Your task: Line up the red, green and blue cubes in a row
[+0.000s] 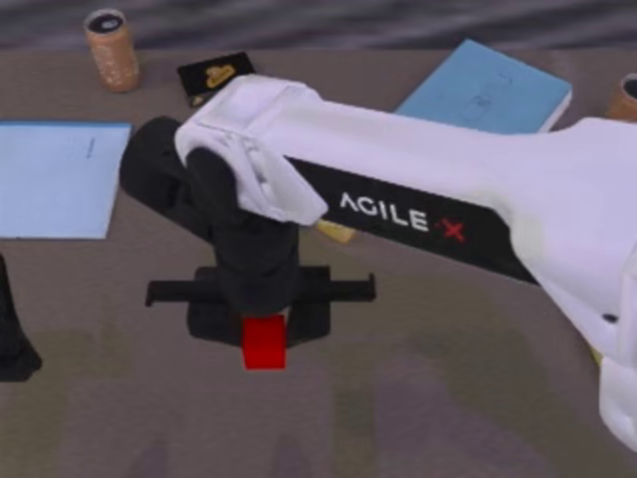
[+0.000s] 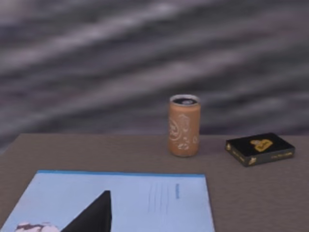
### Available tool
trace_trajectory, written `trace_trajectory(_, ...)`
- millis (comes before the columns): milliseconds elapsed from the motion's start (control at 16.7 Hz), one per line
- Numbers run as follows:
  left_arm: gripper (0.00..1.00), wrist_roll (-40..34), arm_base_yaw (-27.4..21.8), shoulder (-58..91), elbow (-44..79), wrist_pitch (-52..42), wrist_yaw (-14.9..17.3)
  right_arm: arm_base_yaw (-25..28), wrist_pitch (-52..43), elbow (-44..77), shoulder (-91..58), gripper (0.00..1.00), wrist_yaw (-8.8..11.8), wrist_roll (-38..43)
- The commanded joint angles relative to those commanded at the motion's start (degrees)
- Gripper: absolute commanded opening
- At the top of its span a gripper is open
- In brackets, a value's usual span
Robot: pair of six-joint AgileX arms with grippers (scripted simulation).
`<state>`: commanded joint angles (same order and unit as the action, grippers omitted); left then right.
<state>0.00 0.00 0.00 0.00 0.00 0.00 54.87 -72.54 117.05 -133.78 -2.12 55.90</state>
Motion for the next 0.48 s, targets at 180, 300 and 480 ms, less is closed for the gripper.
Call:
trace_trajectory(180, 1.0, 0.0, 0.0, 0.0, 0.0, 0.0, 0.0, 1.8, -0.3, 0.7, 0.1, 0.0, -0.1, 2.0)
trace_trajectory(300, 1.0, 0.0, 0.0, 0.0, 0.0, 0.0, 0.0, 1.8, -0.3, 0.7, 0.1, 0.0, -0.1, 2.0)
trace_trajectory(480, 1.0, 0.0, 0.0, 0.0, 0.0, 0.0, 0.0, 1.7, 0.8, -0.4, 0.0, 0.0, -0.1, 1.9)
